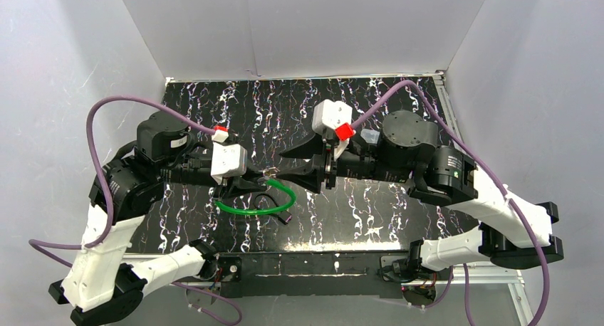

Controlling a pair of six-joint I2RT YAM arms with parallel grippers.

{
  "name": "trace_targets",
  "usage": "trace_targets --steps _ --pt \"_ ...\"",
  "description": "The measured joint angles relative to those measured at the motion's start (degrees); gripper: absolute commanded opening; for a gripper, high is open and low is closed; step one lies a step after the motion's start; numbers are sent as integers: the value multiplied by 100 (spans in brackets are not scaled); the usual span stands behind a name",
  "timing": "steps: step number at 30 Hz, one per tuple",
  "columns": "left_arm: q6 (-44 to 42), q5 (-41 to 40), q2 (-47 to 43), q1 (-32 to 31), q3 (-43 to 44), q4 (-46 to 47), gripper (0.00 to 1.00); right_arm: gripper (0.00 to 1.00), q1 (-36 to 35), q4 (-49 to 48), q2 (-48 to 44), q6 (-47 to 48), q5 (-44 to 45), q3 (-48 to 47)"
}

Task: Unlock with the key
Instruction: Unlock the lock.

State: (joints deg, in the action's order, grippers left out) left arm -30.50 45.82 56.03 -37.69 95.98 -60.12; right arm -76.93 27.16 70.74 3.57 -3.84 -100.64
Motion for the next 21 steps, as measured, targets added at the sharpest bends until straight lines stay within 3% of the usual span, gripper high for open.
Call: trace_targets --steps 5,21 --pt "-39 0 17 0 0 -35 0 45 7 -2 -20 7 -2 -52" --pt "-57 -26 9 0 0 -46 0 8 42 129 221 -57 -111 -66"
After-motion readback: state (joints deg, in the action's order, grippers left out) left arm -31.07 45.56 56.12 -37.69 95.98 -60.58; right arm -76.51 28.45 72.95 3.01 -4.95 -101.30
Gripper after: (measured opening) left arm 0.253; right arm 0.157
